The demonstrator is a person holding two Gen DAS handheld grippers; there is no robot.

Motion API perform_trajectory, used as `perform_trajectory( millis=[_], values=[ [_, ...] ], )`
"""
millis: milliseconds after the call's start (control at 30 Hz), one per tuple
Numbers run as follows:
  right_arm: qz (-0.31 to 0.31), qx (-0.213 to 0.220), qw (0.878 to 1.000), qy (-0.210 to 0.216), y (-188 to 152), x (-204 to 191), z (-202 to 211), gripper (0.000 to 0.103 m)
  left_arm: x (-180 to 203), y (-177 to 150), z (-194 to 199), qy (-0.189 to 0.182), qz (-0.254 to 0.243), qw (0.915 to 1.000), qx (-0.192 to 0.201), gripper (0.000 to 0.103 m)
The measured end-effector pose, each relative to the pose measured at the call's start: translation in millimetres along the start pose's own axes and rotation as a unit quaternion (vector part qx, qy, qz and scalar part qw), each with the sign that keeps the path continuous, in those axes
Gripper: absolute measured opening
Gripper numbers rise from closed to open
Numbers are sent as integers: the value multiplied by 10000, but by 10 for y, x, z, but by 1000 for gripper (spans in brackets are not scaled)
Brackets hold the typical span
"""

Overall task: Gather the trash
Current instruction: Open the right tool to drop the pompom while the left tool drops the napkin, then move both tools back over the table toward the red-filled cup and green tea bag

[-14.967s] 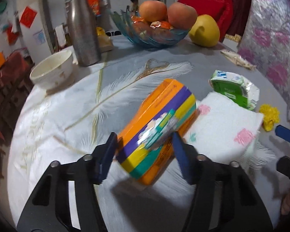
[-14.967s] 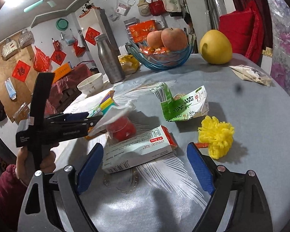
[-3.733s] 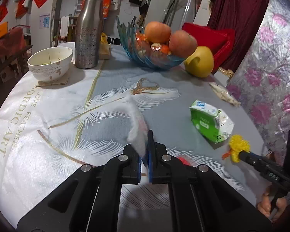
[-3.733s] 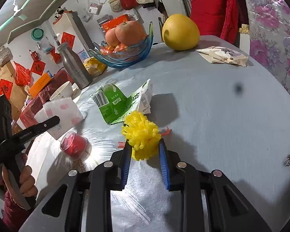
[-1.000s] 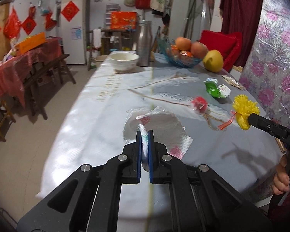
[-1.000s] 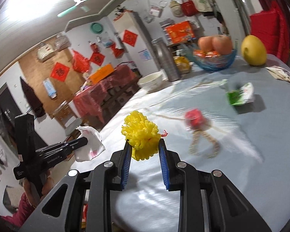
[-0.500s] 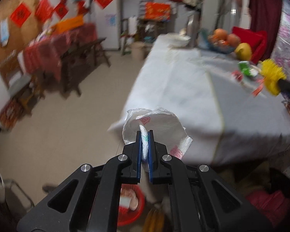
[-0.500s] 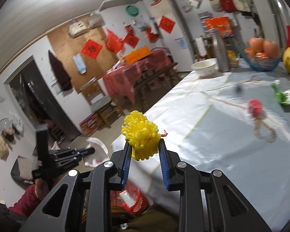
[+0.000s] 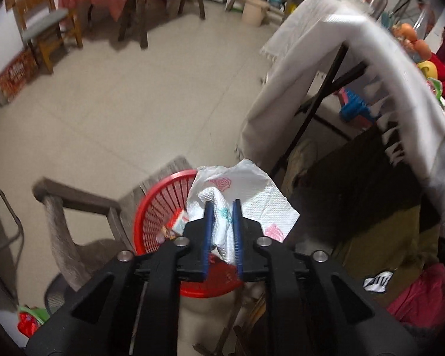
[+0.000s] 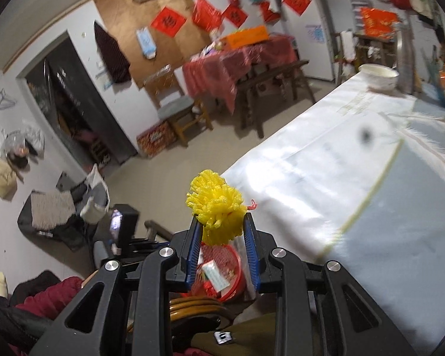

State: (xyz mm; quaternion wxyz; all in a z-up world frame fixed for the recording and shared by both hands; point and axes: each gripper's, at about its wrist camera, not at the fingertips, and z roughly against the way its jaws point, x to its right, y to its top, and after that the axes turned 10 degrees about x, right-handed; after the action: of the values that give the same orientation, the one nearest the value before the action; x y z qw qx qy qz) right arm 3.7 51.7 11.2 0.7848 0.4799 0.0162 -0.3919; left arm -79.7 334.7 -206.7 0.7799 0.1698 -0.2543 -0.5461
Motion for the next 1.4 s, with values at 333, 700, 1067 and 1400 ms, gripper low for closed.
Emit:
perform_trajectory(
  millis=[333,700,1067,1400],
  values=[
    [292,-903,9952,233,-231,-439,-685,28,-224,-63,1,468,-84,9988,150,77],
    [638,-2028,9755,572,-538,-874,-1593,32,-694,244,574,1276,248,9860,1042,93],
    [770,-1759,9803,461,-439,-909,-1587,48,-630,341,829,1368,196,9805,1400,95],
    [429,-1079,9932,-29,-237,-353,-1064,53,-233,440,862,1059,-158,9821,1548,95]
  ],
)
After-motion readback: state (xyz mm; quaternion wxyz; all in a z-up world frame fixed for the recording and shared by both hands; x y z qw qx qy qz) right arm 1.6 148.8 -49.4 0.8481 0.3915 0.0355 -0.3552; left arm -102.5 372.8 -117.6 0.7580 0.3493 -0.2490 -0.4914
